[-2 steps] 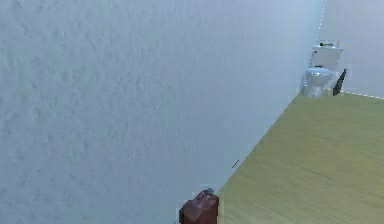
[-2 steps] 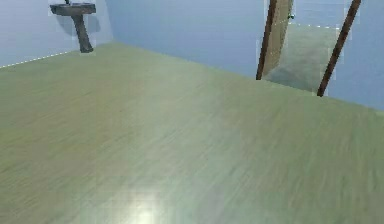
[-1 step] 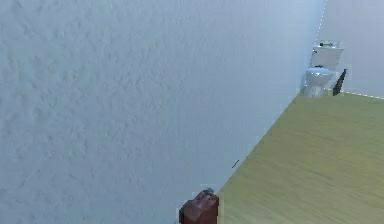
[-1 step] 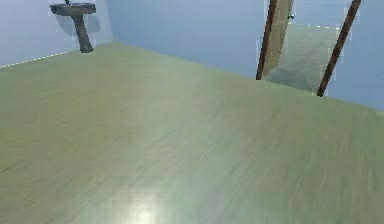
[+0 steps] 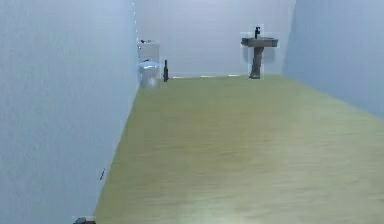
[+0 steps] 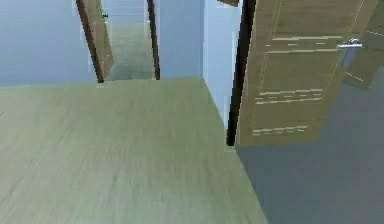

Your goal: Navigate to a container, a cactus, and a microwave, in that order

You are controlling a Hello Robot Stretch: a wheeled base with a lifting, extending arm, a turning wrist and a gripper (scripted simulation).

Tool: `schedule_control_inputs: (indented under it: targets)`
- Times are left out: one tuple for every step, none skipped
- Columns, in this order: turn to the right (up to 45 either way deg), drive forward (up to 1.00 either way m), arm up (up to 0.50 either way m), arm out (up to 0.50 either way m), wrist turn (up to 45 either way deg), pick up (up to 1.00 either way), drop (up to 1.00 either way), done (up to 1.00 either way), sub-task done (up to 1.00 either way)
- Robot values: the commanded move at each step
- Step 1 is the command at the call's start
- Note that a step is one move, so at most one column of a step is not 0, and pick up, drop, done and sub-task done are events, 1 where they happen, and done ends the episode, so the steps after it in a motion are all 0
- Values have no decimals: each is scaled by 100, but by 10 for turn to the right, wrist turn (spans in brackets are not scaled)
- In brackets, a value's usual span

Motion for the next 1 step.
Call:
schedule_control_inputs:
  targets:
    - [450,0,0,0,0,0,0,0,0]
